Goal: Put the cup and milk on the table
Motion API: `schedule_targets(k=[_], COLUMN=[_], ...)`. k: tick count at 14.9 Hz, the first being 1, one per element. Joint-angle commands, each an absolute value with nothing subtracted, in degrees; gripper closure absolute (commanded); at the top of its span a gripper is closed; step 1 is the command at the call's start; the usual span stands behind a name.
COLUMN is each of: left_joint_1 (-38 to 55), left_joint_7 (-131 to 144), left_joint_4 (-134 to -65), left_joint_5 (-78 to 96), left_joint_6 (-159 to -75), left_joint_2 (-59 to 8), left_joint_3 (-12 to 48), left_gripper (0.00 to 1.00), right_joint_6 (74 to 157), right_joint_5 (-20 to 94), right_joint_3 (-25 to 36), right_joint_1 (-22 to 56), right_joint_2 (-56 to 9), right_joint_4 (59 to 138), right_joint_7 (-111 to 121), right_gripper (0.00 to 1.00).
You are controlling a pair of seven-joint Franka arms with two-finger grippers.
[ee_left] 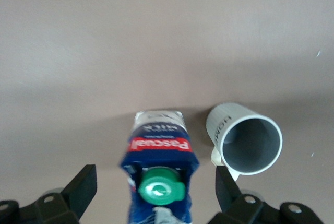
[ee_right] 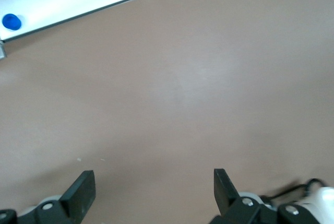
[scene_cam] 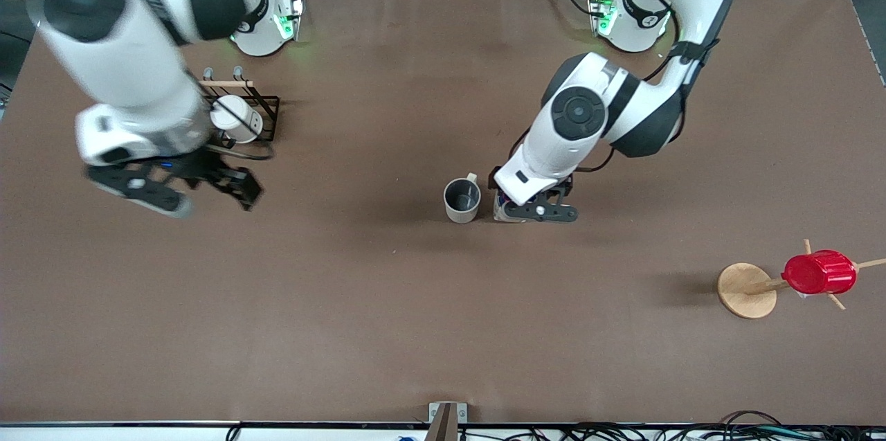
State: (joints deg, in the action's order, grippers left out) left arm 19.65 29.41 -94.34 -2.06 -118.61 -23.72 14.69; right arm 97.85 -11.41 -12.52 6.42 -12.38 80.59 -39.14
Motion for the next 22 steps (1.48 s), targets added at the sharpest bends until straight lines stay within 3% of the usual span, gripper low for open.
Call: schedule_targets(k=[1,4,8,15,22], left_joint_1=[15.8,10.7,4.1,-0.8,-0.7], left_joint_7=[29.2,24.5,15.1,10.4,8.5], left_joint_4=[-96.2,-100.8,-100.6,-90.3,-86.8], left_joint_5=[-2.6,-2.1,3.1,3.7,3.0], left_joint_6=[-116.0,-115.8,-109.8,-99.0,-97.4], left_joint_2=[-17.5,-10.2,-4.9,-4.8,-5.0], left_joint_3=[14.9,14.9,14.9,14.0,13.6], left_gripper=[0.0,0.0,0.0,0.0,0.0], right_joint_6=[95.2,91.8,88.1,86.9,86.9], right_joint_5=[-8.4,-2.0,-0.3,-0.3,-0.2], right_joint_3=[-8.3,-0.8,-0.2,2.1,2.1], right_joint_1=[3.9,2.1,-4.7,-4.3,-4.2], right_joint_2=[-7.0,-4.1,-3.1,-1.7,-1.7], right_joint_4=[83.3,83.3,82.9,83.3,83.5], right_joint_7=[-28.2,-14.1,-2.0,-0.5,-0.7], right_gripper=[0.0,0.0,0.0,0.0,0.0])
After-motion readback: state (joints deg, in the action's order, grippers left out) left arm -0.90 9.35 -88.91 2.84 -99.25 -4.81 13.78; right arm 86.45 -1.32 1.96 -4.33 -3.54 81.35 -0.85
